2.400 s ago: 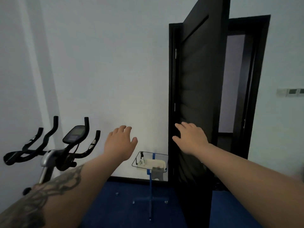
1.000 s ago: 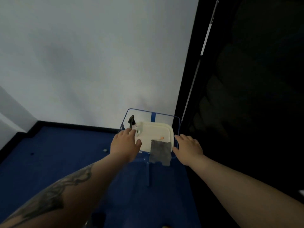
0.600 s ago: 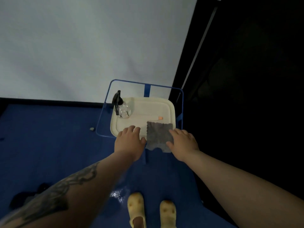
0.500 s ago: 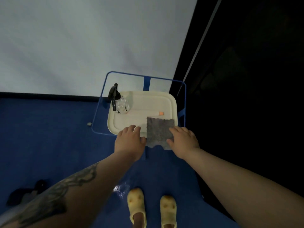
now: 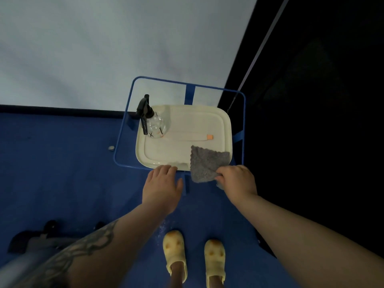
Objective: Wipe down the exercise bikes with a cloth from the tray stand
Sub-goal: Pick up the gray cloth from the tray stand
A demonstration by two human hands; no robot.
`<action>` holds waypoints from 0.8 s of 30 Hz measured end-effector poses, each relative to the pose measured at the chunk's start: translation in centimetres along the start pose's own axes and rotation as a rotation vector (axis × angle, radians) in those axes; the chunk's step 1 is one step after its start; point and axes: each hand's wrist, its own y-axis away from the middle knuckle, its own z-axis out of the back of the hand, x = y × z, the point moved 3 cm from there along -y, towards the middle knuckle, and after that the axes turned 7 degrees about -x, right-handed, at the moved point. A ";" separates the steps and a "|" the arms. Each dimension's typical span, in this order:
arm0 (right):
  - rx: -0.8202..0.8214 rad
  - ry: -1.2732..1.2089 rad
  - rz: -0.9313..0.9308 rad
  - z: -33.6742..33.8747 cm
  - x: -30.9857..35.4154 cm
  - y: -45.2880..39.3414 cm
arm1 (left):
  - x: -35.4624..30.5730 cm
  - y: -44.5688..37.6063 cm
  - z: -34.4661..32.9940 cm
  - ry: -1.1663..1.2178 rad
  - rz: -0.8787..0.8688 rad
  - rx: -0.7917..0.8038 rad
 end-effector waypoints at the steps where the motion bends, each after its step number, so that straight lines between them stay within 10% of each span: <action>1: -0.020 -0.005 0.015 0.7 0.2 0.0 | -0.1 0.0 0.5 0.002 0.004 0.014; 24: -0.633 -0.135 0.490 34.9 17.8 1.4 | -1.1 9.9 36.8 -0.038 0.262 -0.613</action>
